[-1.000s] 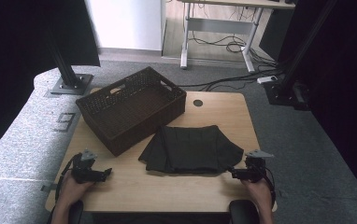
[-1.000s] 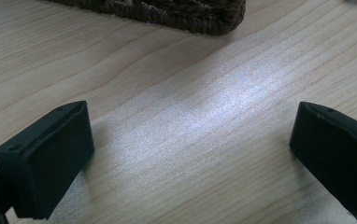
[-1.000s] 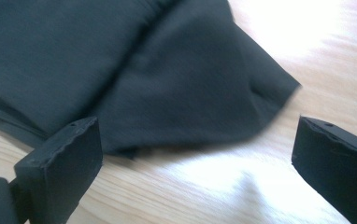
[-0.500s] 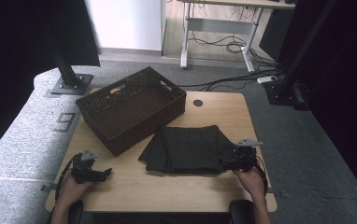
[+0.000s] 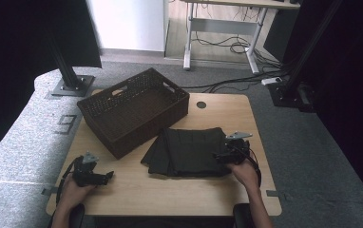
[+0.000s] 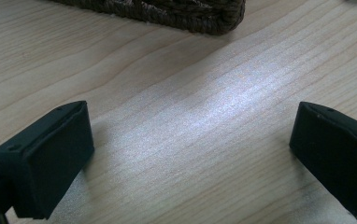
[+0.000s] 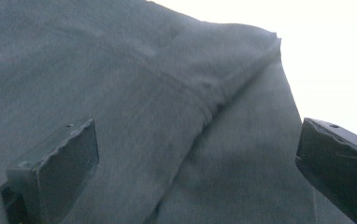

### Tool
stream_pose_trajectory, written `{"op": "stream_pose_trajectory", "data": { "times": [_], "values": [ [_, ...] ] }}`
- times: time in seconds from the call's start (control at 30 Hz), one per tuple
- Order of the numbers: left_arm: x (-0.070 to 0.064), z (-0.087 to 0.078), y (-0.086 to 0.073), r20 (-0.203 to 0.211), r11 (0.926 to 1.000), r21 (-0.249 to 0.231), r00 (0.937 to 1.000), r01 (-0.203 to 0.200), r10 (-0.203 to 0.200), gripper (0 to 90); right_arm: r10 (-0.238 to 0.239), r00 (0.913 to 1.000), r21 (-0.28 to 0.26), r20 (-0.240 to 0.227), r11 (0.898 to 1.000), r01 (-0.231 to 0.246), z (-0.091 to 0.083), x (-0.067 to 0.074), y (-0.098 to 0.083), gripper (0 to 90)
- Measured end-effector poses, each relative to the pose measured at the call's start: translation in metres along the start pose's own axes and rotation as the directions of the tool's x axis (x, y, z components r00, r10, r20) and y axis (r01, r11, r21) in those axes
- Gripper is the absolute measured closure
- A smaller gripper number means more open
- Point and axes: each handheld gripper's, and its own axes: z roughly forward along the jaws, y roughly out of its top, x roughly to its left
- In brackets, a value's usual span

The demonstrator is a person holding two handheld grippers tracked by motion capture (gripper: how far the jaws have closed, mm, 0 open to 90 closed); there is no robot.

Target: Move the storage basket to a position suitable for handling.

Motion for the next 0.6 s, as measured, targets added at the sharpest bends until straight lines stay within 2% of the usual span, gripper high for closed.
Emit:
{"op": "stream_pose_trajectory", "data": {
  "times": [0.3,0.6],
  "values": [
    [0.000,0.000,0.000,0.000,1.0000,-0.001,1.0000,-0.001,0.001,0.0,-0.034,0.9989,0.023,-0.032,0.999,0.035,0.024,0.003,0.024,0.0],
    [0.000,0.000,0.000,0.000,1.0000,-0.001,1.0000,-0.001,0.001,0.0,-0.021,0.9998,0.035,-0.004,0.999,0.021,0.045,-0.007,0.038,0.0]
  ]
}}
